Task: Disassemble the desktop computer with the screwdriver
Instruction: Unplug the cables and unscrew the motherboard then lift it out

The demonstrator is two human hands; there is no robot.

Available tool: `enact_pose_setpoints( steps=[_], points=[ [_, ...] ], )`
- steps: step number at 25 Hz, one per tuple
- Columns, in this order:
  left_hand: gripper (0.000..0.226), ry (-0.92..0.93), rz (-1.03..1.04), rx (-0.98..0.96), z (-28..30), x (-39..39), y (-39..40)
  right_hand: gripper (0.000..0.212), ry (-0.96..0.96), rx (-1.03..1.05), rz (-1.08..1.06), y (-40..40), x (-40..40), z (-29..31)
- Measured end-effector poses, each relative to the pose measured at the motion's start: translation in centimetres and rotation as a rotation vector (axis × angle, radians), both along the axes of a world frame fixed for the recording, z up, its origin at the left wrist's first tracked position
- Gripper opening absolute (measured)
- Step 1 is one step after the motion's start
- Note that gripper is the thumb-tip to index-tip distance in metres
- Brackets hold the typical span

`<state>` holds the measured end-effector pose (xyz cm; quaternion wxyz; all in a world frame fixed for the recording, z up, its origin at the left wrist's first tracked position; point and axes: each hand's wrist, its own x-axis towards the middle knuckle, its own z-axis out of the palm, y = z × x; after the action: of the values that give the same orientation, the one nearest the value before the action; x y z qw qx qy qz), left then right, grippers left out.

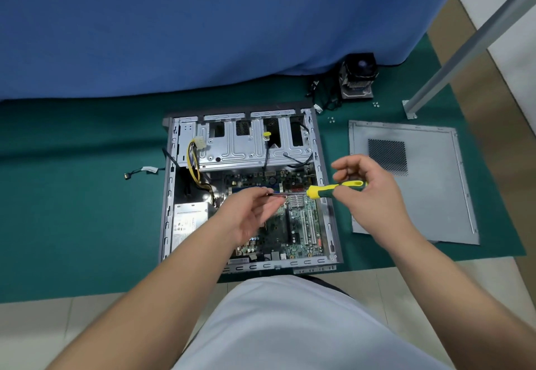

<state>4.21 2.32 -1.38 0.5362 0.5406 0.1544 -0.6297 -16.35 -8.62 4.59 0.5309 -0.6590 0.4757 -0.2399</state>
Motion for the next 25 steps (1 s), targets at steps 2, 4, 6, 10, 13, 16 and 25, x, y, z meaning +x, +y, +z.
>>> enact_pose_setpoints(
  steps=[2,4,6,10,13,16,25],
  points=[
    [0.018,-0.031,0.019,0.024,0.1,0.1,-0.3,0.042,-0.005,0.008,0.0,-0.3,0.2,-0.2],
    [0.017,-0.055,0.032,0.046,0.2,0.3,-0.5,0.039,-0.005,0.004,-0.006,-0.6,0.5,-0.4],
    [0.017,-0.065,0.049,0.049,0.3,0.5,-0.7,0.036,-0.063,0.04,-0.038,-0.9,0.7,-0.5],
    [0.018,-0.059,0.073,0.017,0.8,1.0,-1.0,0.025,-0.505,0.442,-0.14,-1.4,1.6,-0.5],
    [0.018,-0.081,0.068,0.003,1.1,1.2,-1.0,0.033,-0.565,0.537,-0.106,-1.6,2.3,-1.0],
    [0.019,-0.112,0.035,-0.009,1.2,1.6,-0.7,0.015,-0.577,0.542,-0.079,-2.0,2.9,-0.7],
    [0.02,-0.22,-0.114,-0.074,2.8,1.6,-2.4,0.01,-0.368,-0.273,-0.001,-7.1,4.3,4.8]
  ],
)
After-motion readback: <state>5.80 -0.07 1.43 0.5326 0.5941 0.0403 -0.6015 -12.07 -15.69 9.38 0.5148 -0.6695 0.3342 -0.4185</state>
